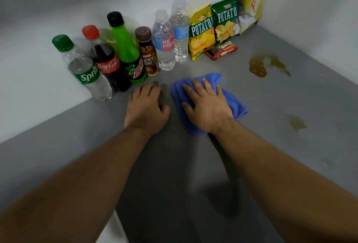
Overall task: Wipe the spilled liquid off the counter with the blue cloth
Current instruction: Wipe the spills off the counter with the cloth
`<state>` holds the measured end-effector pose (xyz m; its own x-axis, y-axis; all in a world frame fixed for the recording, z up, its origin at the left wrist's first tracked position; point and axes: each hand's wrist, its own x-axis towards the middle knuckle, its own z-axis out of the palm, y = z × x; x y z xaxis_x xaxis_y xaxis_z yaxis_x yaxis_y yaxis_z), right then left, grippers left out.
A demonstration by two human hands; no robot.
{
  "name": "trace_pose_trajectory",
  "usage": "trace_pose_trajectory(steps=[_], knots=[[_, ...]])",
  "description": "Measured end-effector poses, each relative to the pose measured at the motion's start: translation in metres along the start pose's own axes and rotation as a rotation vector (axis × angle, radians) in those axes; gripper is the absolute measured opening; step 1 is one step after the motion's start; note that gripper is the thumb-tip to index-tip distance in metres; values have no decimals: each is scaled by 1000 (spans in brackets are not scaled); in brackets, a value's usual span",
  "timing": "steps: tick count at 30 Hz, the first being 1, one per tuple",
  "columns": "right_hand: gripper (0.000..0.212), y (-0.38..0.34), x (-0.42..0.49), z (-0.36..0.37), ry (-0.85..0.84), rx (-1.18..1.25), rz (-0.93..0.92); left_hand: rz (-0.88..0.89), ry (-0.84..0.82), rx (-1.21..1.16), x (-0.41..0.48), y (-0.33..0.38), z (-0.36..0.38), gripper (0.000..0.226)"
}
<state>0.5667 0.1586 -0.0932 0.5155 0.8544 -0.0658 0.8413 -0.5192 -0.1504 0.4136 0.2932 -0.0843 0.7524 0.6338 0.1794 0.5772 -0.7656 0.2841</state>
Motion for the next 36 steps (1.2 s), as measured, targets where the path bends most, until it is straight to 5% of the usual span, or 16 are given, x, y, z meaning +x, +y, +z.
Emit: trace_pose_trajectory(steps=[11, 20, 30, 36], knots=[[71, 38, -155, 5, 0, 37, 38, 110, -11, 48, -18, 17, -9, 52], [67, 45, -145, 1, 3, 43, 205, 145, -86, -166, -101, 94, -4, 40], [63, 70, -278, 10, 35, 78, 140, 148, -99, -64, -124, 112, 6, 42], [67, 122, -263, 1, 36, 55, 325, 157, -121, -2, -128, 117, 3, 54]])
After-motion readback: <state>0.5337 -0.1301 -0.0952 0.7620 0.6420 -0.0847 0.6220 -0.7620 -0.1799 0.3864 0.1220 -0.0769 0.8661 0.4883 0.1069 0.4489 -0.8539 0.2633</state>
